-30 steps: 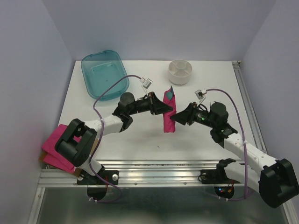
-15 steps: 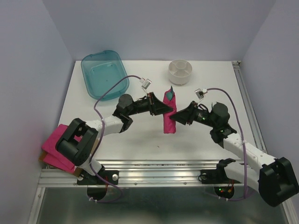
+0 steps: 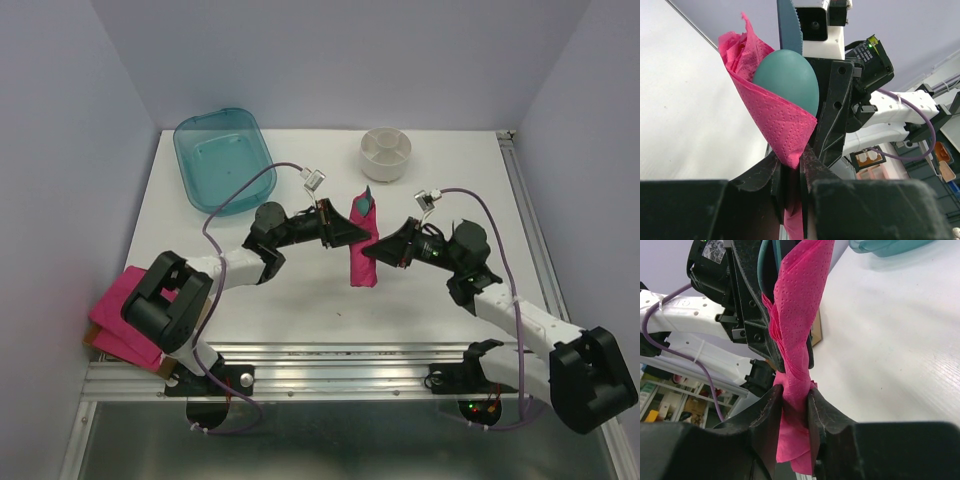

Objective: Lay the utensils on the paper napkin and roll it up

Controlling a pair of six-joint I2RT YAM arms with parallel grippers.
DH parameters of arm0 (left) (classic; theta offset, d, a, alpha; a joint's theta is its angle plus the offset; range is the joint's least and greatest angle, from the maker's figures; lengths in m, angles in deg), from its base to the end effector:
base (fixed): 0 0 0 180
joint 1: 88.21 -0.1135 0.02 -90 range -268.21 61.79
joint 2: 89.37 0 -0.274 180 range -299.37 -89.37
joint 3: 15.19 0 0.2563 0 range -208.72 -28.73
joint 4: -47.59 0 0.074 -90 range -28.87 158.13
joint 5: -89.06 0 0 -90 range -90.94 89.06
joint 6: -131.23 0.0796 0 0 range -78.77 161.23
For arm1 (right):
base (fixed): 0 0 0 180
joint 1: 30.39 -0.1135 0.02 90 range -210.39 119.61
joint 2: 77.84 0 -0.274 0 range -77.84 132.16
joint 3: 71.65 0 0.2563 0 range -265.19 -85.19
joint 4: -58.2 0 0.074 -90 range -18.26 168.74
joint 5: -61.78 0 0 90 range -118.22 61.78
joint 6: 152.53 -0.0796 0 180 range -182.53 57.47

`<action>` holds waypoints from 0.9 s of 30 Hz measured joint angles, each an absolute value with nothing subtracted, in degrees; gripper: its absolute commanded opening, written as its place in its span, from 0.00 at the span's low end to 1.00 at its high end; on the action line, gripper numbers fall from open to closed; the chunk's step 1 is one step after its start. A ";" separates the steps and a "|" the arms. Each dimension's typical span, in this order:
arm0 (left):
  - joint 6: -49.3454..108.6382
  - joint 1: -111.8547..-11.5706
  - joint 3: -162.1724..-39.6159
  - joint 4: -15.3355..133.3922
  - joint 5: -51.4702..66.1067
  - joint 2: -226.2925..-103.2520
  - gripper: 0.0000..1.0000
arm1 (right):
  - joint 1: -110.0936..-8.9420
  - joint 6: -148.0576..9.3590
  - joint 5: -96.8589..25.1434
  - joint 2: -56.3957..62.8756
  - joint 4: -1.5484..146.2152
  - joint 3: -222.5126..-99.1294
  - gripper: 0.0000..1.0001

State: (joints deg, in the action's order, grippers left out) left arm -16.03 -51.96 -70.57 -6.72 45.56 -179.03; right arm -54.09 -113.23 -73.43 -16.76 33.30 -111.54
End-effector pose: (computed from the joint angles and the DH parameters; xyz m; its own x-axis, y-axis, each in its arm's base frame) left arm 0.2490 -0.2542 0.2873 -0.6553 -0.2375 -0.7171 0.7497 -0.0881 -0.6559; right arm 0.2120 0.1547 0.2691 -0.6834 0.2954 -0.6676 -0.6359 0.2082 0.7431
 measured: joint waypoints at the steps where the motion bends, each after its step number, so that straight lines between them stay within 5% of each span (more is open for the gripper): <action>1: -15.98 -51.96 -70.57 -6.77 45.56 -179.14 0.12 | -54.09 -113.54 -73.52 -16.61 33.00 -111.47 0.27; 6: -15.53 -51.94 -70.57 -6.59 45.49 -179.30 0.16 | -54.07 -114.22 -73.67 -16.06 32.30 -111.30 0.06; 9: -14.67 -51.94 -70.57 -5.54 45.32 -179.23 0.26 | -54.03 -114.35 -73.62 -15.69 32.23 -111.08 0.01; 10: -14.28 -51.92 -70.57 -5.04 45.30 -179.17 0.37 | -54.03 -114.28 -73.60 -15.65 32.17 -110.92 0.01; 15: -10.96 -51.79 -70.57 -0.08 43.20 -177.92 0.63 | -54.09 -114.43 -74.11 -15.60 31.55 -110.51 0.01; 21: -8.36 -51.83 -70.57 3.24 41.62 -175.52 0.78 | -54.09 -114.08 -74.13 -15.69 31.20 -110.53 0.01; 27: -7.39 -51.81 -69.54 3.18 40.73 -172.59 0.81 | -54.09 -113.32 -72.97 -16.37 32.12 -110.88 0.01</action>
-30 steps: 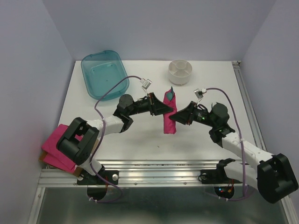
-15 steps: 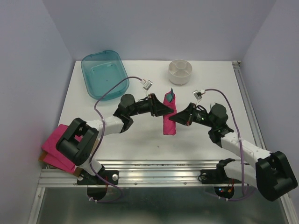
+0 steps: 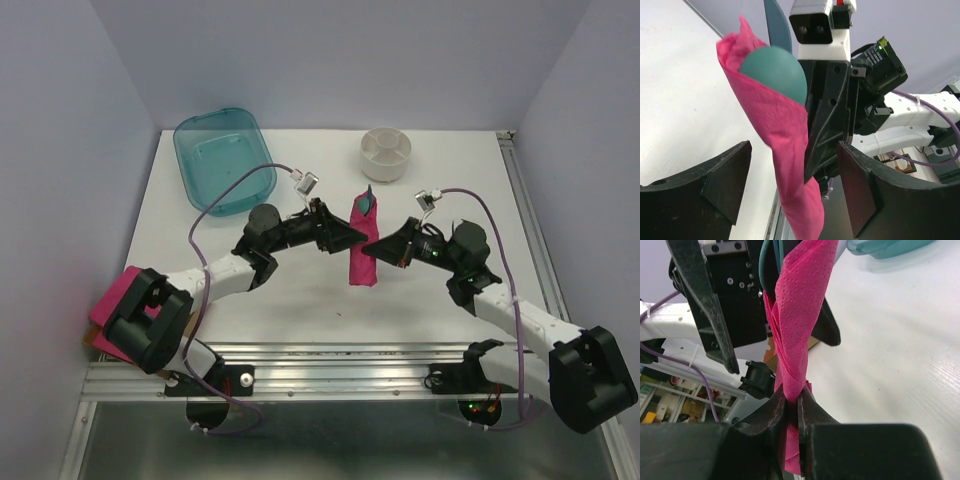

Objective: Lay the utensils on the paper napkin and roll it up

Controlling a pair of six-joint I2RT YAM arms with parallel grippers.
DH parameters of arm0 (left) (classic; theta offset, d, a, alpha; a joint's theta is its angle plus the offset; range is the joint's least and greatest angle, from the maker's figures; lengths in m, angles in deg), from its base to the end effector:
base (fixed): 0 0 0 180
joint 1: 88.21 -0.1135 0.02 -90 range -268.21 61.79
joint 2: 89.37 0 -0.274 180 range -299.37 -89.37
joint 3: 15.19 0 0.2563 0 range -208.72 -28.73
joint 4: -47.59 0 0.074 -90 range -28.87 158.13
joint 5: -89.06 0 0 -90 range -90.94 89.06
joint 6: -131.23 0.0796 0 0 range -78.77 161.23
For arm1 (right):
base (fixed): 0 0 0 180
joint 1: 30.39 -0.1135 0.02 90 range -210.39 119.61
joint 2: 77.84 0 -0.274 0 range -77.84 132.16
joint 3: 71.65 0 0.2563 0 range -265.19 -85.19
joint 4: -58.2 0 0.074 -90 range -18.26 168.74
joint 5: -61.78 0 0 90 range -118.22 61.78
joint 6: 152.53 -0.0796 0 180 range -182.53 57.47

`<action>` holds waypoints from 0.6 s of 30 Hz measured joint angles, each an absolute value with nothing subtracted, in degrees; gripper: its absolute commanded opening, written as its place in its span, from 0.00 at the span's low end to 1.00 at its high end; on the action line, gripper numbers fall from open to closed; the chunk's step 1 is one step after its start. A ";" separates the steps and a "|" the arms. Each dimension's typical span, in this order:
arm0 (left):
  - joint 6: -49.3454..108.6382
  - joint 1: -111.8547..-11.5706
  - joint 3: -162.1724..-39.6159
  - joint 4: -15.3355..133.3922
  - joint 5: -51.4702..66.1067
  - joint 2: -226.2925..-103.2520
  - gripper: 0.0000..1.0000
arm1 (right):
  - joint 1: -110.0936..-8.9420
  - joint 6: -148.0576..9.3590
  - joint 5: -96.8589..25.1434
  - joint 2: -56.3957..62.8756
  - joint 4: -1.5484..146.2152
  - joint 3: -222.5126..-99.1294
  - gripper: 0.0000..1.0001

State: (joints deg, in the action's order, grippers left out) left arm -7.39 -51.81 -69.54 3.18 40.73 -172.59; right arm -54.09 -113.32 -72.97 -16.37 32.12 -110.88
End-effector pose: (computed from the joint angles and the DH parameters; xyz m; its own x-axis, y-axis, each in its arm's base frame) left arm 0.2428 -0.2448 0.2976 -0.5769 -0.2710 -0.7705 0.7956 0.0269 -0.6052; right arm 0.2124 0.1545 0.2660 -0.6808 0.3021 -0.6673 -0.6346 0.2117 0.7433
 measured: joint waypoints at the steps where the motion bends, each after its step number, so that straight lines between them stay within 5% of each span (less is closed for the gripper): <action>1: -7.46 -51.79 -68.67 2.81 40.62 -171.84 0.83 | -54.09 -113.30 -72.66 -16.37 32.36 -111.10 0.01; 12: -8.07 -49.75 -65.13 0.56 39.46 -170.62 0.86 | -54.09 -115.05 -71.07 -13.90 29.24 -114.60 0.01; 18: -8.75 -47.35 -65.19 -1.59 38.94 -171.82 0.77 | -54.09 -116.12 -70.59 -12.76 27.62 -114.73 0.01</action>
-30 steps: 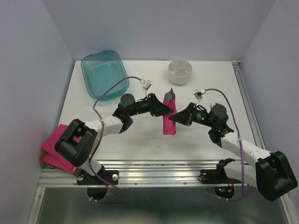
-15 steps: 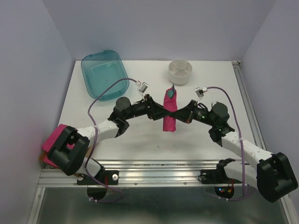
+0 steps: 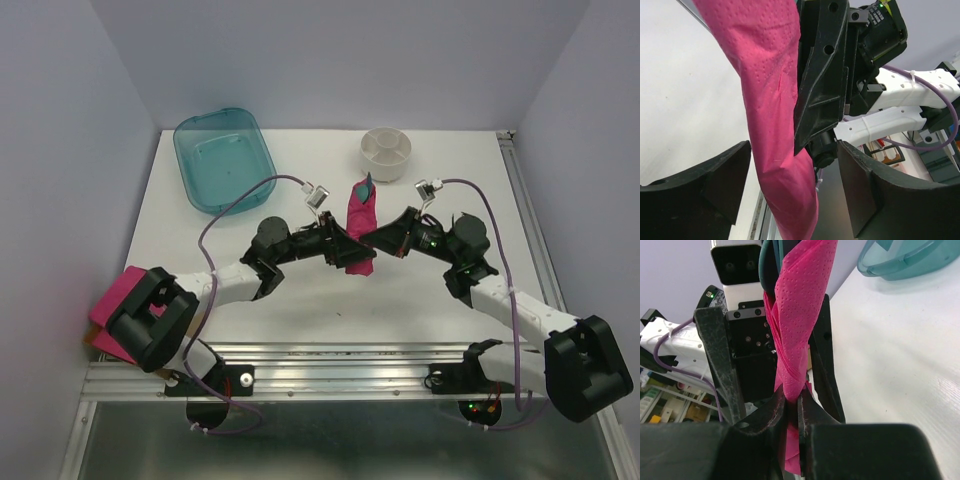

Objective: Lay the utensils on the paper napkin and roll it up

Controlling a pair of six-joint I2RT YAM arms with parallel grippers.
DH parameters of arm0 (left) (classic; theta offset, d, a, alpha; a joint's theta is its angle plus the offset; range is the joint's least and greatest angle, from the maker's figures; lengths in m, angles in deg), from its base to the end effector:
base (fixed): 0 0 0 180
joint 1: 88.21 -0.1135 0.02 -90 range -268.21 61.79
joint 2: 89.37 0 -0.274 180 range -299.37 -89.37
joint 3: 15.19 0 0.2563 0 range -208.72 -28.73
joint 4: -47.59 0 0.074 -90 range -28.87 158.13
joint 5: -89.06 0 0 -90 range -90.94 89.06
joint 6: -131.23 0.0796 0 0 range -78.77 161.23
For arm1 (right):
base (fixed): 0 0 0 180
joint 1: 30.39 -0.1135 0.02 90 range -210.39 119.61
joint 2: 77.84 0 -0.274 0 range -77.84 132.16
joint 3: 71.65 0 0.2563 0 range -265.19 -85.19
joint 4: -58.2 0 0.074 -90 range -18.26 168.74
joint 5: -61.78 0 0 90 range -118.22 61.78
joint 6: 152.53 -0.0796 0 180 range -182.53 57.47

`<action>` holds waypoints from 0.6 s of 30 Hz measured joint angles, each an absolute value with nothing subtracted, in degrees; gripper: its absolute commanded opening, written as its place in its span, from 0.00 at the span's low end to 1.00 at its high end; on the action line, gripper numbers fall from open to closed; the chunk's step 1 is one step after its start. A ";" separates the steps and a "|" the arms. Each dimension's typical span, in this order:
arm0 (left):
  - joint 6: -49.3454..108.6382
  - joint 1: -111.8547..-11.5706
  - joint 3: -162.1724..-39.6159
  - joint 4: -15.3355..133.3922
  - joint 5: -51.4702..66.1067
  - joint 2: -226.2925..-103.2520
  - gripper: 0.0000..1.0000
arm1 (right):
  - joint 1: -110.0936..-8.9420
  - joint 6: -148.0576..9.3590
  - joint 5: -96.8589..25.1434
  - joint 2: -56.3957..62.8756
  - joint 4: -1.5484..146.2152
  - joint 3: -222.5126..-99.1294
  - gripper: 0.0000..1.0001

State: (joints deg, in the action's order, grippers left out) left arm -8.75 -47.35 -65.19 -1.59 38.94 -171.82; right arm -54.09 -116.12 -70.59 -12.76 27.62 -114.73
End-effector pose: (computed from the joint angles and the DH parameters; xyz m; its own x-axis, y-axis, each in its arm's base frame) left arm 0.2159 -0.2543 0.2865 -0.6001 -0.2579 -0.7572 0.7882 -0.0293 -0.6147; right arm 0.2289 0.1591 0.2858 -0.6490 0.3645 -0.6678 -0.6484 0.1943 0.7361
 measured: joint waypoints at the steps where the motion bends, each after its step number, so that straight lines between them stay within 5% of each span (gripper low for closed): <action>1: -8.84 -47.02 -65.22 -1.74 38.80 -172.15 0.72 | -54.09 -116.18 -70.46 -12.76 27.53 -114.73 0.01; 7: -9.27 -46.41 -65.32 -2.90 37.69 -173.85 0.60 | -54.09 -116.36 -69.80 -12.76 27.53 -114.73 0.01; 13: -9.89 -46.41 -65.32 -3.90 36.66 -174.05 0.27 | -54.09 -116.38 -69.14 -12.76 27.51 -114.73 0.01; 18: -10.04 -46.41 -65.35 -4.27 36.22 -174.77 0.12 | -54.09 -116.36 -68.66 -12.94 27.69 -114.73 0.08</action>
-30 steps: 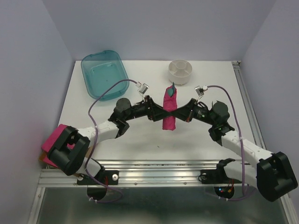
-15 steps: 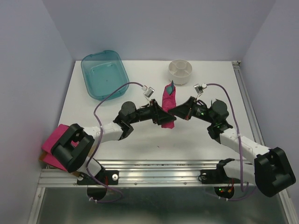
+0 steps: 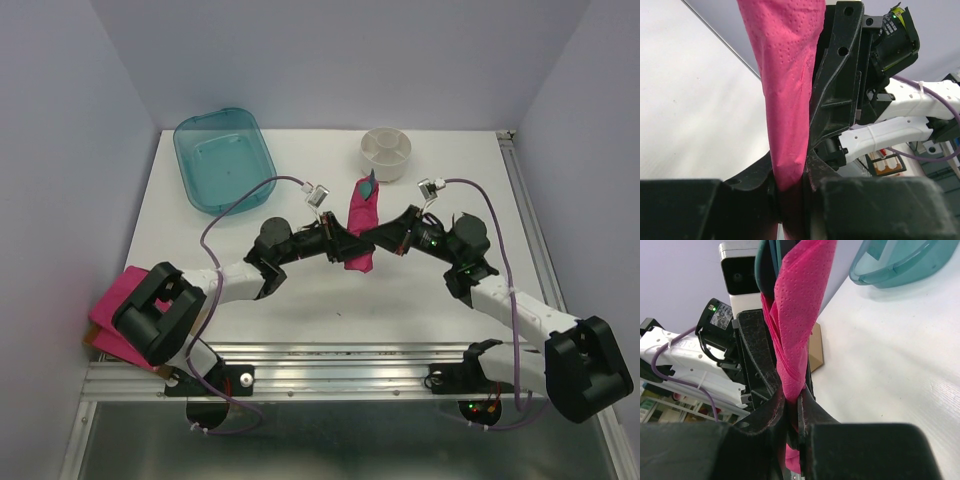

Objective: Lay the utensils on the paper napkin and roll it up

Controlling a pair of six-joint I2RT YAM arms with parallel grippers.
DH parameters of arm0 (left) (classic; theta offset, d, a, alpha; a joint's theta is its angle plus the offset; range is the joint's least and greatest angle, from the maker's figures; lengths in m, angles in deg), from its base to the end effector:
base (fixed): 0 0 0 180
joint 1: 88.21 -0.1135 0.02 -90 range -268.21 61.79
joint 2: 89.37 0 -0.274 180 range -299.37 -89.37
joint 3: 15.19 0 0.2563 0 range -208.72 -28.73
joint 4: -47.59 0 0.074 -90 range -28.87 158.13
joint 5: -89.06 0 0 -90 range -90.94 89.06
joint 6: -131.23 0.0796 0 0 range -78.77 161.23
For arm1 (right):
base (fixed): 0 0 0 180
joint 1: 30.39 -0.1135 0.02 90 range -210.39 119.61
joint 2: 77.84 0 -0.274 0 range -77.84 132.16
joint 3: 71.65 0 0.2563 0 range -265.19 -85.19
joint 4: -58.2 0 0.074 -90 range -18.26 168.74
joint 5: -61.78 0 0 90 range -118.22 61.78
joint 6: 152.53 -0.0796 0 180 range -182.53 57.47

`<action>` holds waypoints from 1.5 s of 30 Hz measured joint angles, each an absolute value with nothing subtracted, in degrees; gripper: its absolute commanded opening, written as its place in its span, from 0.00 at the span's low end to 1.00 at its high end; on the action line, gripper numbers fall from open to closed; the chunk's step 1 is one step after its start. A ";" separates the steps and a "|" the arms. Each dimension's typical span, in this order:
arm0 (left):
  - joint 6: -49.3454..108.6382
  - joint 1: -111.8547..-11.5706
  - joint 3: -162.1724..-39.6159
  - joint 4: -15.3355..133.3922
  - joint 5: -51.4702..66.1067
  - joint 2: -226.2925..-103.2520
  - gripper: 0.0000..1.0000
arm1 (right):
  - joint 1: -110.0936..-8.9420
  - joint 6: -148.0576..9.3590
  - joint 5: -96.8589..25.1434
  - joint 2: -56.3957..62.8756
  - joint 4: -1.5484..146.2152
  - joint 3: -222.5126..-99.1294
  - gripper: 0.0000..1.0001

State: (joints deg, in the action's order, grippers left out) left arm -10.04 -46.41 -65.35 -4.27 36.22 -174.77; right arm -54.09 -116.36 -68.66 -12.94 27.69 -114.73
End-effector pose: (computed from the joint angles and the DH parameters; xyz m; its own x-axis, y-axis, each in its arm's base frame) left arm 0.2207 -0.2618 0.2780 -0.6176 -0.2818 -0.7343 0.7686 -0.0184 -0.6394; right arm 0.2308 0.1577 0.2867 -0.6393 0.3904 -0.6625 -0.6387 0.2102 0.7402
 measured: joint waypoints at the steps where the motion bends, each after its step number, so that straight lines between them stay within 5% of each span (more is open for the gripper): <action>1: -9.97 -46.41 -65.35 -4.27 36.14 -174.79 0.08 | -54.09 -116.36 -68.55 -12.94 27.69 -114.73 0.11; 7: -9.08 -46.15 -65.48 -3.77 35.59 -174.79 0.00 | -54.09 -116.55 -67.70 -12.96 27.62 -114.73 0.39; 14: -6.54 -44.20 -66.77 -0.12 34.43 -174.82 0.00 | -54.09 -116.77 -67.40 -12.72 27.62 -116.58 0.46; 18: -5.32 -43.57 -67.38 1.04 33.69 -174.82 0.00 | -54.09 -116.82 -67.26 -12.08 27.64 -117.37 0.41; 26: -4.49 -43.55 -67.64 1.60 33.38 -174.93 0.00 | -54.07 -116.73 -66.59 -10.95 27.99 -117.37 0.13; 31: -4.68 -43.55 -67.66 1.50 33.58 -174.93 0.41 | -54.03 -116.53 -66.35 -10.95 27.77 -117.37 0.04; 33: -4.23 -43.48 -67.71 1.60 33.54 -174.90 0.47 | -54.05 -116.86 -66.32 -10.95 27.60 -117.37 0.03; 45: -8.20 -42.91 -67.38 -4.27 31.11 -174.90 0.51 | -54.09 -119.57 -66.19 -11.01 23.20 -117.35 0.01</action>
State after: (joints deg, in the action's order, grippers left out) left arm -8.20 -42.91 -67.38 -4.27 31.11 -174.90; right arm -54.09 -119.57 -66.19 -11.01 23.20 -117.35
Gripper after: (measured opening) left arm 0.519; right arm 0.169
